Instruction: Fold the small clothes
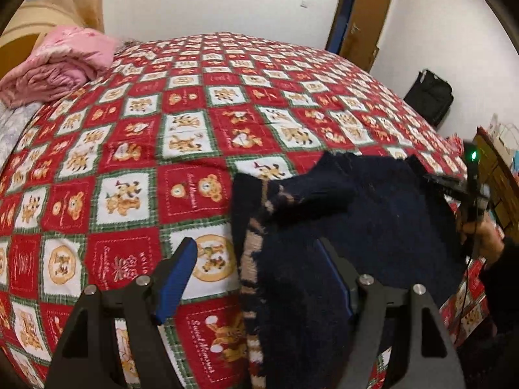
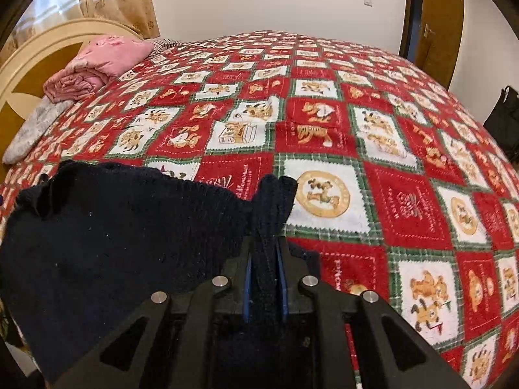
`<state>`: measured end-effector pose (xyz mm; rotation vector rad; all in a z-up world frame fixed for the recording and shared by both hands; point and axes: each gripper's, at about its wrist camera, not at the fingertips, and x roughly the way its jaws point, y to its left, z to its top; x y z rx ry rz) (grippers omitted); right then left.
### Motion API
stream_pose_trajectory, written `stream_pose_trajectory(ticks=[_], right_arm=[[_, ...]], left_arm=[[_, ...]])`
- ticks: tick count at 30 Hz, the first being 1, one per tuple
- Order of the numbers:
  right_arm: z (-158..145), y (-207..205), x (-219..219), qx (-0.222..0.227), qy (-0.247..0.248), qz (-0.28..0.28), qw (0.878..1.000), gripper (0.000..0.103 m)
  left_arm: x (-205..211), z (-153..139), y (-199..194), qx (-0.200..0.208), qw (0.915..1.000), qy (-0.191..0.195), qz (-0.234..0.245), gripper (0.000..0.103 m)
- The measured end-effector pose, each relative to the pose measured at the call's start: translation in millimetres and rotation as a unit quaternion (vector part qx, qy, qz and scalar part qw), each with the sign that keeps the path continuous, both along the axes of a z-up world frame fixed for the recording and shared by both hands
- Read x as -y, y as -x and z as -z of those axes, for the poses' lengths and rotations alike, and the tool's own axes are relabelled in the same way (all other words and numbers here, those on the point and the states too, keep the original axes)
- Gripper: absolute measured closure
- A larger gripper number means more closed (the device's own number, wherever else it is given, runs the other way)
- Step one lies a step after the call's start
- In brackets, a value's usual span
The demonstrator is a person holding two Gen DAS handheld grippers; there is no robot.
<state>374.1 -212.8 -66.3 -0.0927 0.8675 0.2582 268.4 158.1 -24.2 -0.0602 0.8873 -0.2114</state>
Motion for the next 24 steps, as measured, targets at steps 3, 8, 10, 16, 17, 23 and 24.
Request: stream_pose_trajectory(ticks=[3,8,10,16,17,23,24], right_arm=[[-21,7,4,0.02,-0.014,0.003,1.0,0.079],[-66,35,22,0.088,-0.057,0.032,0.994,0.031],[-78,51,26,0.097,-0.084,0.022,0.991,0.031],[-75,106,18,0.064,-0.119,0.003,0.991,0.031],[-72,113,16,0.063,-0.122,0.004,0.991,0.031],[-60,161,30,0.06,-0.153,0.04,0.986,0.031],[-58,170,38,0.065,-0.151,0.054,0.985,0.031]], left_arm=[[16,-6,0,0.013,0.9996,-0.007,0.024,0.027],[53,1,-7,0.012,0.9967,-0.058,0.056,0.027],[68,13,-15,0.003,0.993,-0.104,0.057,0.027],[67,30,-67,-0.013,0.9885,-0.15,0.016,0.027],[59,30,-78,-0.021,0.99,-0.139,-0.008,0.027],[-4,22,-86,-0.039,0.9931,-0.028,-0.107,0.027],[-3,19,-74,-0.028,0.994,-0.043,-0.096,0.027]])
